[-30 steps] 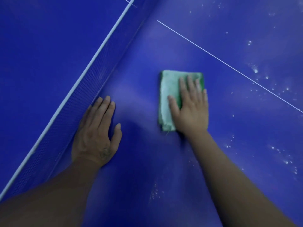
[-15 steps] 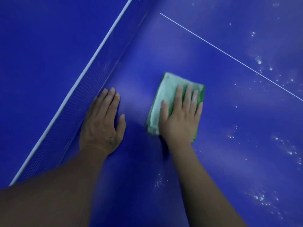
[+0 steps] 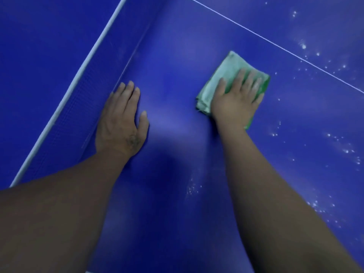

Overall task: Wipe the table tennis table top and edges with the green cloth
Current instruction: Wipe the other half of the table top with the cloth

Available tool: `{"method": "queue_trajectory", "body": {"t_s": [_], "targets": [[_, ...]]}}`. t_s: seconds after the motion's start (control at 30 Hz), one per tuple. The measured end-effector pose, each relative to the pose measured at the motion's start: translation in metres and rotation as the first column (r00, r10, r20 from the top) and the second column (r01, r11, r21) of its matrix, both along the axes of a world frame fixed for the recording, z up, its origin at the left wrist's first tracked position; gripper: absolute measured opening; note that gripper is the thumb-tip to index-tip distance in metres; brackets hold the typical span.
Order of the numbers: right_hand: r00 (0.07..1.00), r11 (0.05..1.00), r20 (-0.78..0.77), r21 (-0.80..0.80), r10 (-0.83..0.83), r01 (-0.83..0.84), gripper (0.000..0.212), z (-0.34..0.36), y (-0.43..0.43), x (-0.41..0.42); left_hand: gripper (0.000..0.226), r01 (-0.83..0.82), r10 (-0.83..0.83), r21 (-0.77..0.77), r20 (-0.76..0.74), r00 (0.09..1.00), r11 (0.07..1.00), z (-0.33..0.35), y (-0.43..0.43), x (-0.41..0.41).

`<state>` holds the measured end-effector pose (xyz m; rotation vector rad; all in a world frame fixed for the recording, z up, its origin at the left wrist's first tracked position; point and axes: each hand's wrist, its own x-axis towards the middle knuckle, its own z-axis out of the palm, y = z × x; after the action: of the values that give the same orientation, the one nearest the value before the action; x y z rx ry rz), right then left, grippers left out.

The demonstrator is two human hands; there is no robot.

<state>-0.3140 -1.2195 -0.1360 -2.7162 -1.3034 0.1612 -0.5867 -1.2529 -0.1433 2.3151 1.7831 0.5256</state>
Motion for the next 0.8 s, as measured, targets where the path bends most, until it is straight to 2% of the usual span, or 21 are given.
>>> {"method": "queue_trajectory", "body": {"t_s": [0.17,0.27,0.33,0.4,0.5,0.57,0.67,0.73,0.8], "targets": [[0.96,0.959,0.03,0.038,0.28,-0.281,0.072,0.0,-0.093,-0.081,0.052,0.006,-0.006,-0.005,0.011,1.0,1.0,0.007,-0.005,0.001],[0.906,0.904,0.048,0.055,0.422,-0.424,0.072,-0.002,-0.152,-0.061,0.051,0.005,-0.005,-0.052,0.007,1.0,0.999,0.009,-0.008,0.001],[0.887,0.887,0.058,0.043,0.458,-0.46,0.073,-0.001,-0.167,-0.023,0.053,-0.016,0.016,-0.091,-0.003,1.0,0.996,0.013,-0.021,0.003],[0.915,0.915,0.051,0.016,0.401,-0.402,0.074,0.002,-0.16,0.018,0.054,-0.05,0.048,-0.105,-0.022,0.999,0.993,0.015,-0.051,0.003],[0.982,0.981,-0.009,-0.03,0.191,-0.191,0.075,0.004,-0.128,0.061,0.054,-0.097,0.093,-0.058,-0.077,0.993,0.994,0.011,-0.108,-0.001],[0.999,0.998,-0.025,-0.042,0.045,-0.046,0.075,0.002,-0.107,0.064,0.052,-0.121,0.119,-0.029,-0.079,0.99,0.992,0.005,-0.121,-0.003],[0.996,0.996,-0.023,-0.028,-0.09,0.089,0.075,0.0,-0.088,0.036,0.054,-0.15,0.142,-0.065,-0.112,0.983,0.986,0.006,-0.116,-0.003],[0.996,0.996,-0.017,-0.014,-0.084,0.083,0.075,0.002,-0.083,0.006,0.056,-0.157,0.146,-0.081,-0.121,0.982,0.984,0.006,-0.114,-0.001],[0.999,0.998,0.0,-0.022,0.053,-0.053,0.076,0.003,-0.092,-0.033,0.056,-0.159,0.149,-0.088,-0.113,0.982,0.983,0.007,-0.114,0.0]]}}
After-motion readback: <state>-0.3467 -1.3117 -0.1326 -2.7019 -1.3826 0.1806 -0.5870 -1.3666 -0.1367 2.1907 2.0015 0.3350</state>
